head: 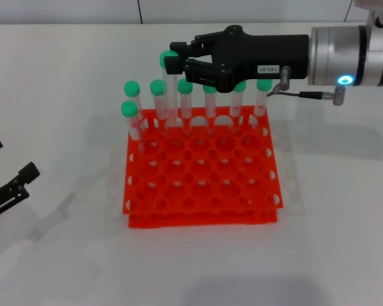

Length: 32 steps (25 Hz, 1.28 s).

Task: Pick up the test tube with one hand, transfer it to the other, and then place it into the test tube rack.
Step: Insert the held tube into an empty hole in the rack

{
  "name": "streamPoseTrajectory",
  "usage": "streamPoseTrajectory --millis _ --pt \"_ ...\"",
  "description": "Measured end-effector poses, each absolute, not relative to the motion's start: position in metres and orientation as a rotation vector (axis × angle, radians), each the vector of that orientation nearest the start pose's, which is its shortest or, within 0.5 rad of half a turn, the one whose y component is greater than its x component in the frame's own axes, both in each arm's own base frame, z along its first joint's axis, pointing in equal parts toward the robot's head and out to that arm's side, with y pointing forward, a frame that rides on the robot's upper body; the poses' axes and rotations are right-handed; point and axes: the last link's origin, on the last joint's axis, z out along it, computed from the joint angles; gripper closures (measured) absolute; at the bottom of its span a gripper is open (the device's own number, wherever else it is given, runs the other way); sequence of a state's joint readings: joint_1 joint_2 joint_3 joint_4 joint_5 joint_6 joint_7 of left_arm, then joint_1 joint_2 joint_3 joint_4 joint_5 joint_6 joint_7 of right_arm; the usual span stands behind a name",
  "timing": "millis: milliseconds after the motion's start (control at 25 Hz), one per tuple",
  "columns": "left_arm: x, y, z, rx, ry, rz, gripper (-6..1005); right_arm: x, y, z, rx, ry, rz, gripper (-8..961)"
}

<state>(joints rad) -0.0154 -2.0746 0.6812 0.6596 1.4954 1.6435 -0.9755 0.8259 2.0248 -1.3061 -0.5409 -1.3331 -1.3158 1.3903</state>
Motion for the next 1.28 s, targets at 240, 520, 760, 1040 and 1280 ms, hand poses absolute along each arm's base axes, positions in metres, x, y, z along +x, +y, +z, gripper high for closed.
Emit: streamPoseTrajectory --millis 240,520,760,1040,1280 --pt "-0.36 0.2 0.056 -2.123 -0.55 -0.856 124 0.109 0.396 -0.05 -2.849 0.311 0.902 643" --pt "-0.359 0.203 0.055 -2.125 -0.548 -0.863 123 0.106 0.397 -0.059 -2.848 0.316 0.866 638" --pt "-0.358 0.204 0.055 -2.125 -0.548 -0.864 123 0.103 0.398 -0.065 -2.845 0.33 0.852 635" --pt "-0.358 0.205 0.053 -2.122 -0.555 -0.872 123 0.101 0.398 -0.066 -2.842 0.329 0.851 630" --pt "-0.359 0.207 0.052 -2.121 -0.558 -0.868 123 0.101 0.396 -0.068 -2.845 0.343 0.863 627"
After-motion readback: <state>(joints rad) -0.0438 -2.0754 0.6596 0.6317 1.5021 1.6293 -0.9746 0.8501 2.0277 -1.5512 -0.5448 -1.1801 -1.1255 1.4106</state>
